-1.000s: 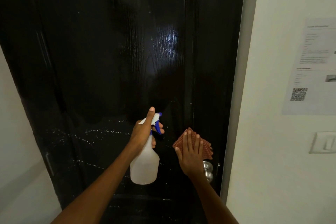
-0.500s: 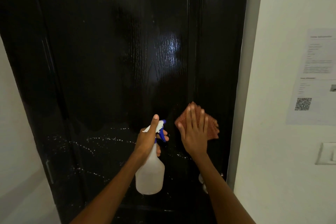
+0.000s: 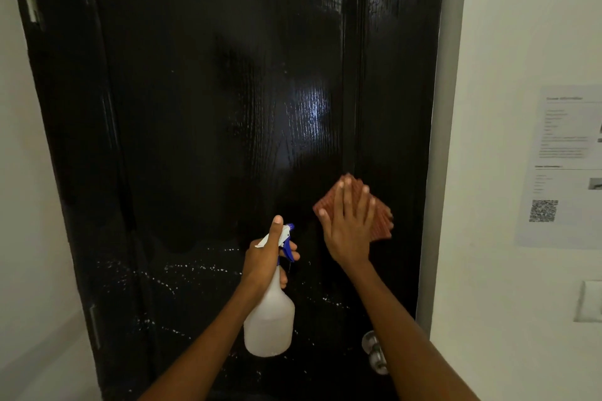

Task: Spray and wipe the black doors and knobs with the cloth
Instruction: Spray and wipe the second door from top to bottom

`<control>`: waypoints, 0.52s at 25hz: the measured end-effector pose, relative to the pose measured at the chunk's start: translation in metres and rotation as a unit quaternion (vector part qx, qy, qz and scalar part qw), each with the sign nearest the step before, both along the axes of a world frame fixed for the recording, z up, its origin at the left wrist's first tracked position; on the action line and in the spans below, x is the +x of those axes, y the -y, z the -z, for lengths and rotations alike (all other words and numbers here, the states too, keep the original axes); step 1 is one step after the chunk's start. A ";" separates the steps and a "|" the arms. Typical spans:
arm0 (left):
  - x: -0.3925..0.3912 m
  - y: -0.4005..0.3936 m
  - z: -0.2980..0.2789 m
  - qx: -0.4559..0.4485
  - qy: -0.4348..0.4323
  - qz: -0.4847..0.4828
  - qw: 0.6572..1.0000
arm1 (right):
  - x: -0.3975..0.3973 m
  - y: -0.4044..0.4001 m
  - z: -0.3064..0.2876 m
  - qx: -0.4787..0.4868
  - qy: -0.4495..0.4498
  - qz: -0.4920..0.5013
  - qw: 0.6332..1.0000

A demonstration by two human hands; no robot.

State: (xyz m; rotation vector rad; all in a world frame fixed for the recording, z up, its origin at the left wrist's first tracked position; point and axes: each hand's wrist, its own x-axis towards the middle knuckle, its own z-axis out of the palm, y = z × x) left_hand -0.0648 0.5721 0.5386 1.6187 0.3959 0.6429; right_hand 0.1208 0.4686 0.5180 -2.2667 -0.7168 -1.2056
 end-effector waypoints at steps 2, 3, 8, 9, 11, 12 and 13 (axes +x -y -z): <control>-0.001 -0.003 0.000 -0.004 0.009 -0.008 1.000 | 0.002 -0.010 -0.020 -0.054 0.049 -0.021 0.997; -0.002 -0.002 0.000 -0.007 0.013 -0.013 1.000 | 0.006 -0.012 -0.016 -0.106 0.080 -0.049 0.990; -0.005 -0.002 0.004 0.000 0.021 -0.016 1.000 | 0.025 0.019 0.083 -0.414 0.189 -0.116 0.883; -0.005 -0.002 0.003 0.006 0.022 -0.012 1.000 | 0.026 0.025 0.088 -0.432 0.201 -0.110 0.872; -0.005 0.001 0.003 0.010 0.025 -0.004 1.000 | 0.025 0.029 0.070 -0.395 0.196 -0.091 0.893; -0.006 0.003 0.003 0.010 0.024 -0.001 1.000 | 0.024 0.030 0.054 -0.342 0.183 -0.079 0.918; -0.006 0.007 0.004 0.007 0.021 0.003 1.000 | 0.023 0.032 0.036 -0.292 0.163 -0.068 0.940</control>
